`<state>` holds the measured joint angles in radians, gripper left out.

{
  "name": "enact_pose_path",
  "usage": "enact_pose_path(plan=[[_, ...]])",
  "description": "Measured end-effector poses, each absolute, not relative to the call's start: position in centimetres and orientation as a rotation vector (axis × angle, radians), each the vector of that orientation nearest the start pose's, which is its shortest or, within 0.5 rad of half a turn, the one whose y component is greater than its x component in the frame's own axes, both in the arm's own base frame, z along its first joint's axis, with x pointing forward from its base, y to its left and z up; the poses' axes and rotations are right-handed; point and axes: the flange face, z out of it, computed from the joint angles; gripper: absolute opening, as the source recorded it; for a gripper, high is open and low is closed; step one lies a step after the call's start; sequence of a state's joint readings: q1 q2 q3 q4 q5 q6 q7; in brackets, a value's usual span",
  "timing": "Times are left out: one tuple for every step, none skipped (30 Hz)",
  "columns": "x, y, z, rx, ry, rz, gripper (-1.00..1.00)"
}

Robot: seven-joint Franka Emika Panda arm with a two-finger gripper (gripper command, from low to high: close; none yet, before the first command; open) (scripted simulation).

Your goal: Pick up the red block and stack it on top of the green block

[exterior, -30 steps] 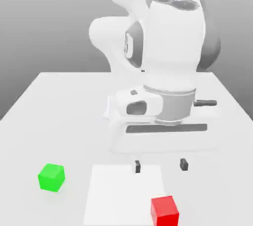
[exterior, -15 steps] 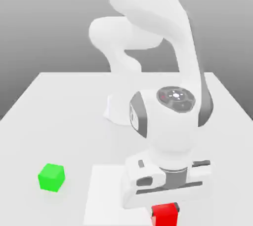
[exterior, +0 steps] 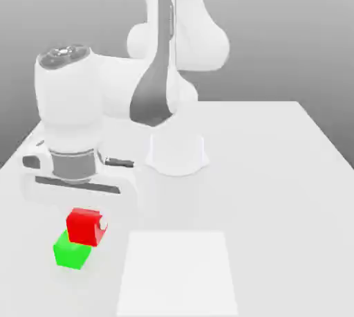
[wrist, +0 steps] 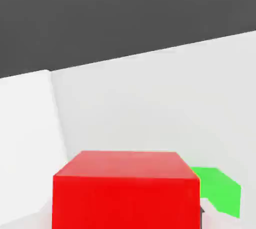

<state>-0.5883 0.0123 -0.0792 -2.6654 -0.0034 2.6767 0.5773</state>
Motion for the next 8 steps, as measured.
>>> enact_pose_path(plan=[[33.2,-25.6,22.6,-2.571,1.81,0.001,-1.0],[35.4,-22.2,21.6,-2.658,1.679,0.001,-1.0],[36.0,-21.3,20.4,-2.679,1.643,0.001,-1.0],[36.1,-20.9,19.3,-2.686,1.631,0.002,-1.0],[36.1,-20.7,18.5,-2.69,1.624,0.001,1.0],[36.1,-20.7,18.5,-2.69,1.624,0.001,1.0],[36.1,-20.7,18.5,-2.69,1.624,0.001,1.0],[36.1,-20.7,18.5,-2.69,1.624,0.001,1.0]])
